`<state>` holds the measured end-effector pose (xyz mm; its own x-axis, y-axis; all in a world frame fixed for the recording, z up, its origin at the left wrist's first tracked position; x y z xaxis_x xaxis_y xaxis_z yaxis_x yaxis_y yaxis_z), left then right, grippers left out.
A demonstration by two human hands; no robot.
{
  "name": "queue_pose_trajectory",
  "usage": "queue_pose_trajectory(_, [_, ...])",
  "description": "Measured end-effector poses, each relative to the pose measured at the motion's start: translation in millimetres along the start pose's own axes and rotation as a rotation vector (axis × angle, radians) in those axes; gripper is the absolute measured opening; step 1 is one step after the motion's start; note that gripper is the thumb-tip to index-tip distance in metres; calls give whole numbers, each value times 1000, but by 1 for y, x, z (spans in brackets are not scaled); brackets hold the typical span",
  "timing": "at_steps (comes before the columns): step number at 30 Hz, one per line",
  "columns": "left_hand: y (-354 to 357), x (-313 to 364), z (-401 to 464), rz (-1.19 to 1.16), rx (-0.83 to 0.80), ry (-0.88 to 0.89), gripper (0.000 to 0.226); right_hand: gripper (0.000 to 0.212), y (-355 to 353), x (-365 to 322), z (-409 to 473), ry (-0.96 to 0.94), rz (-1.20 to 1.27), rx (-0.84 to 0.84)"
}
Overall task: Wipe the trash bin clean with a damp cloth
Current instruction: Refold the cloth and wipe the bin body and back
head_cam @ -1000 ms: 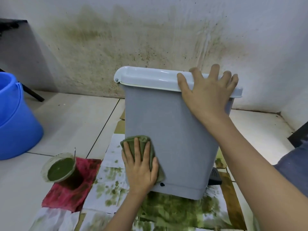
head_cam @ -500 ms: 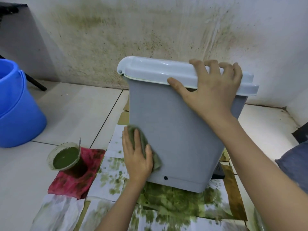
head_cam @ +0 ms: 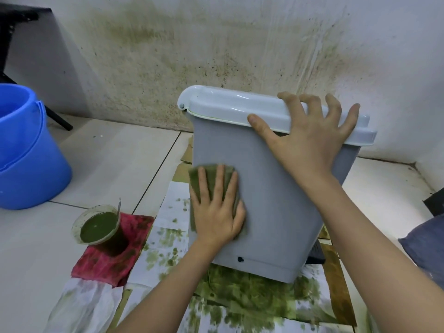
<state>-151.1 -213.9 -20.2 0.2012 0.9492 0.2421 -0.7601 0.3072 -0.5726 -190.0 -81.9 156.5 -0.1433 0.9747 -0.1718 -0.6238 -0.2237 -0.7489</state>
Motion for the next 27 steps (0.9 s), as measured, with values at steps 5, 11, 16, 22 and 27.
queue_pose_trajectory(5, [9,-31,-98,-163,-120,-269,61,69,-1,-2,-2,-6,9,4])
queue_pose_trajectory(11, [11,-20,-44,-81,-61,-111,63,69,2,5,5,-21,-3,-19])
queue_pose_trajectory(16, [21,-14,-80,138,-198,811,61,71,7,3,8,-16,-27,-17])
queue_pose_trajectory(22, [14,-39,-67,168,-134,833,58,70,5,5,7,-36,-27,-12])
queue_pose_trajectory(27, [10,24,-25,-5,22,89,57,75,6,8,7,-42,-68,2])
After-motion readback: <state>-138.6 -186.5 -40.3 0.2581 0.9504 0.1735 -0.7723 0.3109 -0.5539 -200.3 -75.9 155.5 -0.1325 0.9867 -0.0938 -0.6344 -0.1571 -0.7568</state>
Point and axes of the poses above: each hand's wrist, its own z-axis towards the middle knuckle, its own y-axis out of the palm, x = y × z, the point moved 3 cm from there along z, towards the middle knuckle, and after that the axes turned 4 degrees about -y, right-handed, at the moved point
